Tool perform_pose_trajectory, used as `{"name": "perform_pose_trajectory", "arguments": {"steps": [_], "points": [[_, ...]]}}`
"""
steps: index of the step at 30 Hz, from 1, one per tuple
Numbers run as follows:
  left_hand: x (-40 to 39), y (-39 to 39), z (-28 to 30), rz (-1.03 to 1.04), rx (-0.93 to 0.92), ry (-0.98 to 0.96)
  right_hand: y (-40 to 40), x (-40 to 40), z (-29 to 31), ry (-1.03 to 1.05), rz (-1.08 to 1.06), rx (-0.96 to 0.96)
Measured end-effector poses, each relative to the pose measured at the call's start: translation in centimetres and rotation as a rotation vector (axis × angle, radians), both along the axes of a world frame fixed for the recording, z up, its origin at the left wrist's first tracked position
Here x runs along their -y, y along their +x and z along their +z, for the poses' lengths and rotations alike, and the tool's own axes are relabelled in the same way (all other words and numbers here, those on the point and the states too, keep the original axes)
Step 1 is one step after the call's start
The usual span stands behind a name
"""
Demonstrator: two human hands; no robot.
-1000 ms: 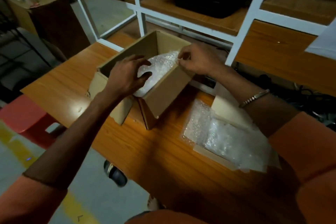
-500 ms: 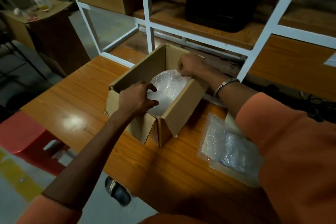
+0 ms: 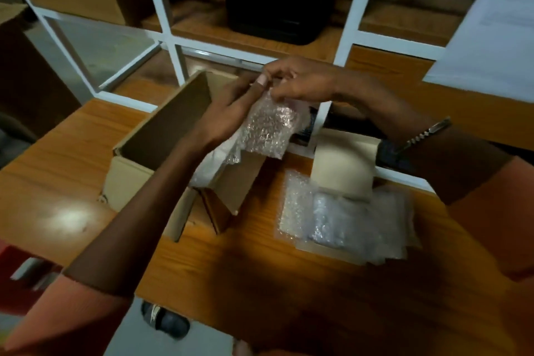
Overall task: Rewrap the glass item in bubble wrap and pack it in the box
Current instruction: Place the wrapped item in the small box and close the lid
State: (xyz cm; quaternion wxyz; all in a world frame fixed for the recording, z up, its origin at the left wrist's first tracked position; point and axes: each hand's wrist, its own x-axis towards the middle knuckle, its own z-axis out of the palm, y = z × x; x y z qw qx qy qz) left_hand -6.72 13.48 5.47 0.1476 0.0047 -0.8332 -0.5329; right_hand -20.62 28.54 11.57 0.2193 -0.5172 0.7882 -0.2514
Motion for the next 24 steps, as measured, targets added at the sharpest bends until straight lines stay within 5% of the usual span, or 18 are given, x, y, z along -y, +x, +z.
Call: {"name": "perform_pose_trajectory", "arguments": {"steps": [6, 12, 24], "points": [[-7.1, -3.1, -1.4, -0.143, 0.116, 0.135, -2.9, -10.5, 0.7, 0.048, -0.151, 0.067], [-11.1, -6.0, -2.6, -0.320, 0.383, -0.296, -5.2, -21.7, 0.7, 0.245, -0.252, 0.147], [-10.5, -6.7, -9.6, -0.475, 0.802, -0.483, -7.5, -36.5, -10.7, 0.543, -0.404, 0.273]]}}
